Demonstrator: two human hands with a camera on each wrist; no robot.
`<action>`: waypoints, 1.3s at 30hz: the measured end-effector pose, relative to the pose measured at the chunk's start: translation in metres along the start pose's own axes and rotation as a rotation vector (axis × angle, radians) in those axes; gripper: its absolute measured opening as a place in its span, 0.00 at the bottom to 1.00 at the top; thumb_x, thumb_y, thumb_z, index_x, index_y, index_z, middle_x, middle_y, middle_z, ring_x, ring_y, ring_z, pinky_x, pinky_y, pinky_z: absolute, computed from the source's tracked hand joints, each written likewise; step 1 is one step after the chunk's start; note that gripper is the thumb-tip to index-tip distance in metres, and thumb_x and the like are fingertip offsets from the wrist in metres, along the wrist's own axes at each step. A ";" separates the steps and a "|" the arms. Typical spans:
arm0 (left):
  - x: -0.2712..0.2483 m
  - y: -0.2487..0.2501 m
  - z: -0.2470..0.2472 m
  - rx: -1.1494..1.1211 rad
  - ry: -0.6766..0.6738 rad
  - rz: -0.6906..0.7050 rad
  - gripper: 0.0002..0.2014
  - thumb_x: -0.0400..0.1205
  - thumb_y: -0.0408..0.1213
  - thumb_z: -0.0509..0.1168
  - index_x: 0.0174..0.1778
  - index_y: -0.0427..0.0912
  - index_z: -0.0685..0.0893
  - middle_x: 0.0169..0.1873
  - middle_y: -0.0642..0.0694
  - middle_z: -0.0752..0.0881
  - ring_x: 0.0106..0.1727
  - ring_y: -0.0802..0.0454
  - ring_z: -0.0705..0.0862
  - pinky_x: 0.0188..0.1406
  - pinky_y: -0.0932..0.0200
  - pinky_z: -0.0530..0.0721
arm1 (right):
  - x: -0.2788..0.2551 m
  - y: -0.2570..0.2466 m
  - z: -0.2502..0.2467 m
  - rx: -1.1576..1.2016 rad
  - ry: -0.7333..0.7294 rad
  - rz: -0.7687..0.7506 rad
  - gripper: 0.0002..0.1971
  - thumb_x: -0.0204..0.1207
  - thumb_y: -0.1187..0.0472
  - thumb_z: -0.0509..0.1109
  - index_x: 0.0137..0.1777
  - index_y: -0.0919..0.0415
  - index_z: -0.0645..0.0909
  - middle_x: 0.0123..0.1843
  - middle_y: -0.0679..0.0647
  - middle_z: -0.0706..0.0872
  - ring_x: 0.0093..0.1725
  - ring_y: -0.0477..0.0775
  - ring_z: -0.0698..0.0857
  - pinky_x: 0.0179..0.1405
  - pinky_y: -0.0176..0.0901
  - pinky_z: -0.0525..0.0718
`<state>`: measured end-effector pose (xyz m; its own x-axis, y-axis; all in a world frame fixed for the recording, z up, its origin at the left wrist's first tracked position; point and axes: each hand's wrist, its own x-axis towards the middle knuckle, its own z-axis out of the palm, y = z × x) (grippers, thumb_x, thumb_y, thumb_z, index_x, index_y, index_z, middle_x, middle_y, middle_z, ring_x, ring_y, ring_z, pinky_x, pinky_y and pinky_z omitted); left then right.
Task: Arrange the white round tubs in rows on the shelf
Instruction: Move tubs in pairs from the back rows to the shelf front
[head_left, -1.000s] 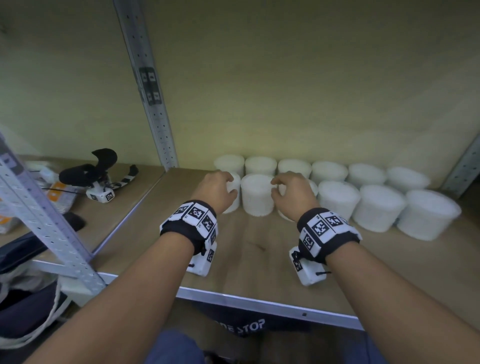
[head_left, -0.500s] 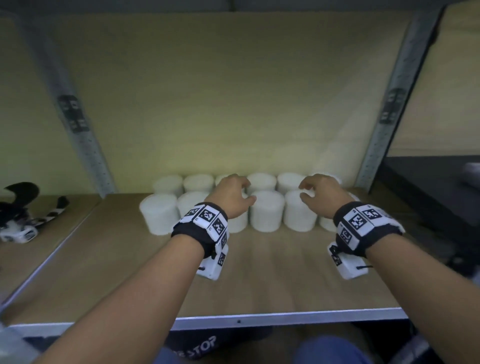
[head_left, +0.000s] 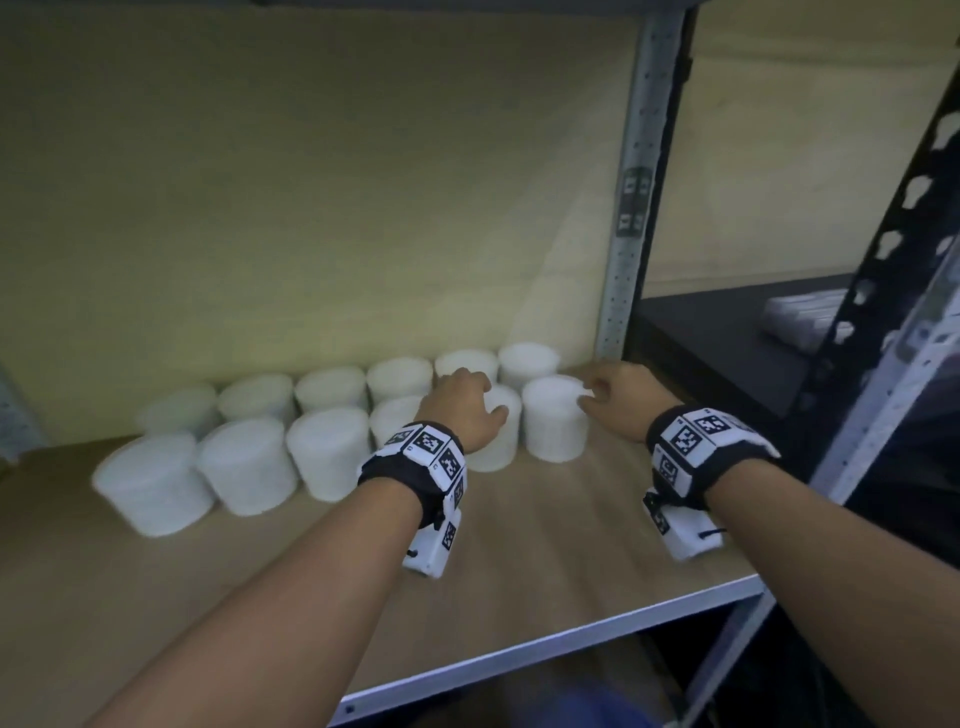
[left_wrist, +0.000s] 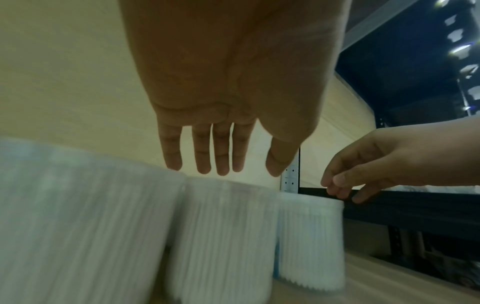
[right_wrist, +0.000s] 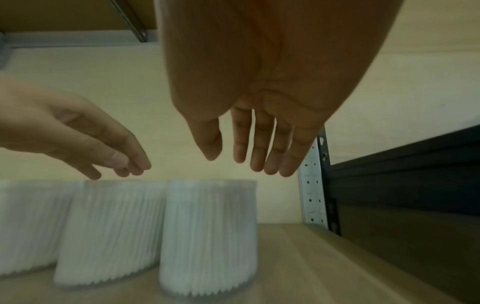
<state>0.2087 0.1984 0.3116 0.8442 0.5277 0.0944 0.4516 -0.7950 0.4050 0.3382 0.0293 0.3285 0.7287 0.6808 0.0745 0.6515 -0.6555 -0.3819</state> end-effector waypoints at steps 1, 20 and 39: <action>0.004 0.000 0.002 0.024 0.009 -0.006 0.26 0.81 0.50 0.63 0.71 0.41 0.75 0.69 0.42 0.76 0.71 0.43 0.75 0.69 0.45 0.76 | 0.003 0.001 0.004 0.003 0.007 -0.007 0.20 0.78 0.52 0.67 0.66 0.61 0.81 0.65 0.59 0.84 0.63 0.59 0.83 0.65 0.48 0.82; 0.027 -0.008 0.018 0.108 -0.005 0.042 0.25 0.82 0.51 0.61 0.69 0.38 0.78 0.66 0.39 0.76 0.69 0.42 0.74 0.68 0.48 0.76 | 0.037 -0.013 0.022 -0.202 -0.100 -0.035 0.27 0.79 0.43 0.64 0.69 0.62 0.77 0.70 0.61 0.76 0.71 0.61 0.73 0.72 0.51 0.71; 0.023 -0.009 0.018 0.076 0.015 0.053 0.24 0.82 0.51 0.62 0.69 0.39 0.78 0.66 0.39 0.76 0.69 0.42 0.73 0.69 0.48 0.76 | 0.037 -0.033 0.020 -0.288 -0.125 0.035 0.26 0.80 0.45 0.62 0.71 0.63 0.75 0.71 0.62 0.74 0.70 0.63 0.74 0.72 0.52 0.72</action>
<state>0.2295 0.2125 0.2936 0.8636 0.4878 0.1276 0.4272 -0.8423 0.3288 0.3398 0.0828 0.3251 0.7315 0.6797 -0.0544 0.6728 -0.7325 -0.1039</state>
